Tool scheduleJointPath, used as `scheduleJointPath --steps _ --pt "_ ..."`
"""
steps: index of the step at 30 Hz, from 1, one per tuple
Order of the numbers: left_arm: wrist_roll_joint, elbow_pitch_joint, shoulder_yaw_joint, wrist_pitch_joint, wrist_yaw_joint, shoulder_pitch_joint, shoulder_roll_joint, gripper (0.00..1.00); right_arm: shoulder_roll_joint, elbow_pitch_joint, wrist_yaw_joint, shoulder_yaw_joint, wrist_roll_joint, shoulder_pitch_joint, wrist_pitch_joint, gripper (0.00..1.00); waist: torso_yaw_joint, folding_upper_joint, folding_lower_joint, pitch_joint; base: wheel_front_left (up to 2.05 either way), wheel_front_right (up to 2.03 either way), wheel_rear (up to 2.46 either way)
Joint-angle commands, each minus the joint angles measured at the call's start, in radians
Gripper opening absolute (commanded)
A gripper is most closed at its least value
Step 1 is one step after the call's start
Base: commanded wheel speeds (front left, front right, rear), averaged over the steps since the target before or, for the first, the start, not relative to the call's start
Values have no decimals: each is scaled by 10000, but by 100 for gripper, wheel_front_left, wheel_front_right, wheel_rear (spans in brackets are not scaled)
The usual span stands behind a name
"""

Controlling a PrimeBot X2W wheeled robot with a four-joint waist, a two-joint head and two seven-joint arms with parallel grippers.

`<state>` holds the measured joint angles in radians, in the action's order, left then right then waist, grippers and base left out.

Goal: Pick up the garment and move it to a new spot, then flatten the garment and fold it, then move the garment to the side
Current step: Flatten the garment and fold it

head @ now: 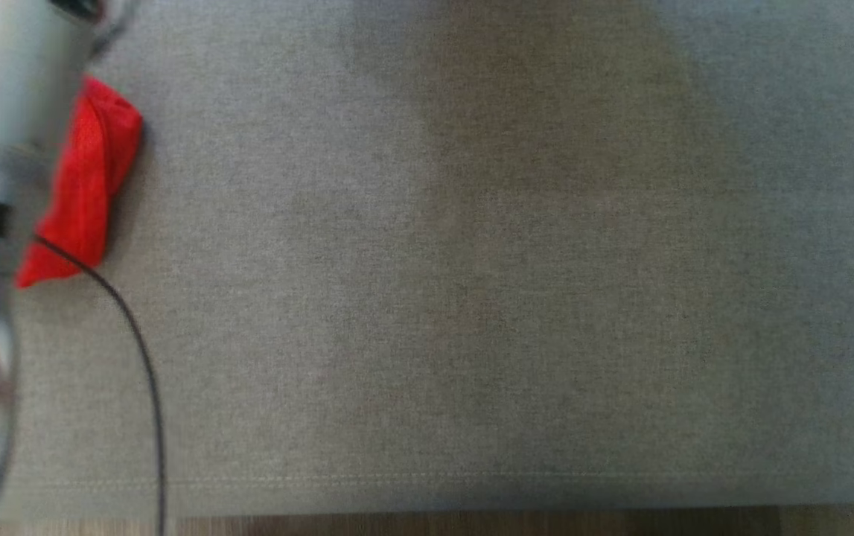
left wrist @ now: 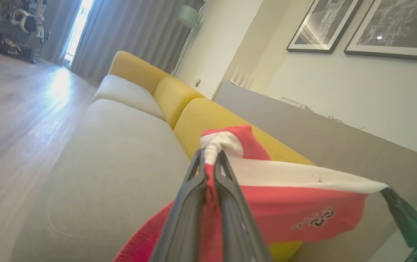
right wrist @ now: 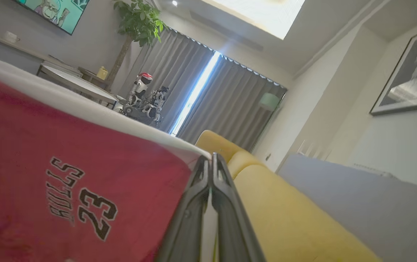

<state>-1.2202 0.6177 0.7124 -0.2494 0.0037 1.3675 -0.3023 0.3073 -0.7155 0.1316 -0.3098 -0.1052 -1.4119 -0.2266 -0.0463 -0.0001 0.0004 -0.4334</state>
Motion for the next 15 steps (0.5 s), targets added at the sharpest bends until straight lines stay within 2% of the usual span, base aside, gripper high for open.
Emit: scheduleJointPath --steps 1,6,15 --pt "-93 -46 -473 -85 -211 -9 -331 0 -236 99 -9 132 227 352 -118 0 -83 1 -4 19 0 0 0" --pt "166 698 -28 -112 -835 -1544 110 0 -158 -642 -9 -322 475 2070 -288 0 -257 1 -4 367 0 0 0" --pt "1110 1412 1003 -121 -1132 -4053 122 0 173 -1645 -9 -2412 1394 4801 -319 0 -505 1 -4 1719 0 0 0"
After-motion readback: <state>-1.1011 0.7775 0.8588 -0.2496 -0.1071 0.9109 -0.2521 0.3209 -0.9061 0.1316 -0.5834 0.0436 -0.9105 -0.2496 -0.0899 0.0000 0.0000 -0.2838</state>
